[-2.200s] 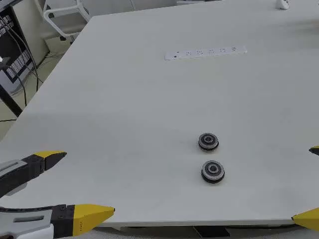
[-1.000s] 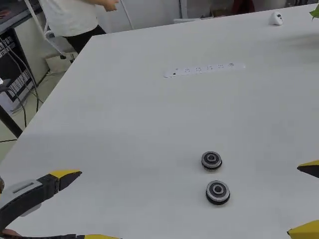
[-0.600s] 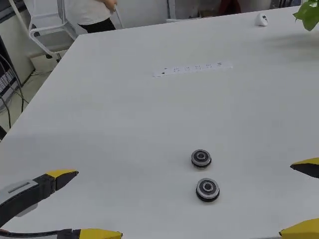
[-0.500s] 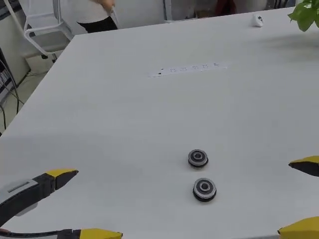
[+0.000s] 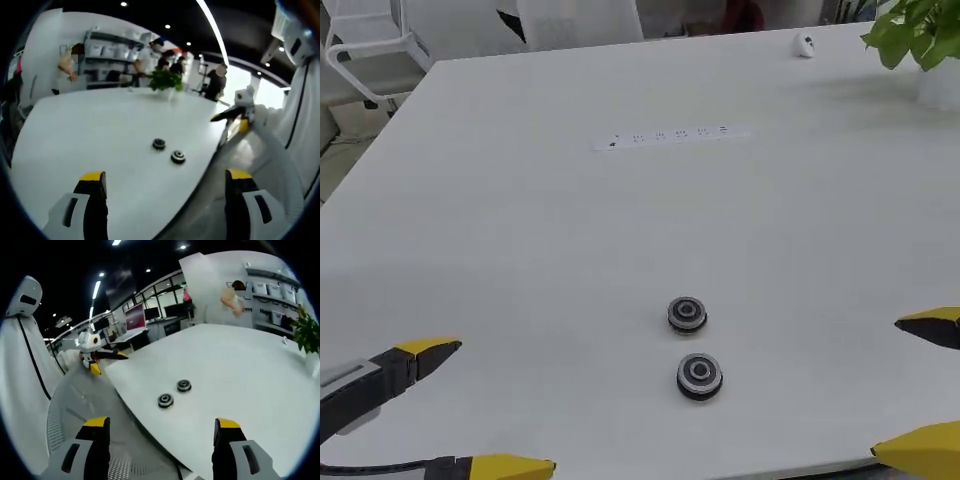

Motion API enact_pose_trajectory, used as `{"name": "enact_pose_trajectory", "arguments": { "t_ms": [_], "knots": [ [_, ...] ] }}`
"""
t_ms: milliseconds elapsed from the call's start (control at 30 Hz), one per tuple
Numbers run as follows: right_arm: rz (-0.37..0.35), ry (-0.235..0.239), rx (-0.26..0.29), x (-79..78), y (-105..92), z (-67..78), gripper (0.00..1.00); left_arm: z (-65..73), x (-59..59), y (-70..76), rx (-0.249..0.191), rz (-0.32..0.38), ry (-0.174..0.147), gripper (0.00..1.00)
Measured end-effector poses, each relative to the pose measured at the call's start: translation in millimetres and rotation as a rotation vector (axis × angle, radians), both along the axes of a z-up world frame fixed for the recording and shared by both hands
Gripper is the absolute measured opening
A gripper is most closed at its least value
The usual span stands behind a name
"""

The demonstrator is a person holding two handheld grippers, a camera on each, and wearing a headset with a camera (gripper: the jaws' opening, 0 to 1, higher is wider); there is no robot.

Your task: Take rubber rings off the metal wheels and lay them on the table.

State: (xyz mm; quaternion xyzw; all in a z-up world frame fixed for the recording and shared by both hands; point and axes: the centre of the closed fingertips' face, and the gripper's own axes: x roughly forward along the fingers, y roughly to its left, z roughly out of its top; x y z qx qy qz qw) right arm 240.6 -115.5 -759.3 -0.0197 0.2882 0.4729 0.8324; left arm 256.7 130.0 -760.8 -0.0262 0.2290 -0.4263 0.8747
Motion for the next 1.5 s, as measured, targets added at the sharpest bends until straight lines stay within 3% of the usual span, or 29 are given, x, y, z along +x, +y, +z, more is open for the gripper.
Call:
{"name": "enact_pose_trajectory", "arguments": {
  "t_ms": [100,233,367,700,933,1100,1300,1500],
  "knots": [
    [0.005,0.000,-0.008,0.9,-0.6,-1.6,0.84,3.5,0.0,-2.9,-0.017,-0.001,0.001,1.00],
    [0.020,-0.008,-0.027,2.6,-1.7,-4.1,0.85,3.6,0.6,-2.8,0.026,-0.007,-0.021,1.00],
    [0.036,-0.004,-0.028,5.3,-2.8,-4.8,0.85,6.0,1.4,-1.3,0.039,-0.009,-0.024,1.00],
    [0.081,-0.051,-0.027,20.4,-5.6,-3.8,0.83,30.1,5.9,-15.5,0.074,-0.035,-0.104,1.00],
    [0.113,-0.086,-0.024,32.4,-4.1,-5.8,0.81,49.2,15.4,-34.5,0.123,-0.082,-0.172,1.00],
    [0.136,-0.102,-0.018,40.6,-1.1,-4.8,0.80,63.4,23.4,-52.3,0.130,-0.121,-0.218,1.00],
    [0.152,-0.120,-0.008,49.5,3.7,-4.0,0.79,75.0,36.0,-69.9,0.116,-0.153,-0.251,1.00],
    [0.162,-0.137,0.012,55.7,10.5,-3.6,0.78,77.4,43.9,-87.4,0.103,-0.200,-0.269,1.00]
  ]
}}
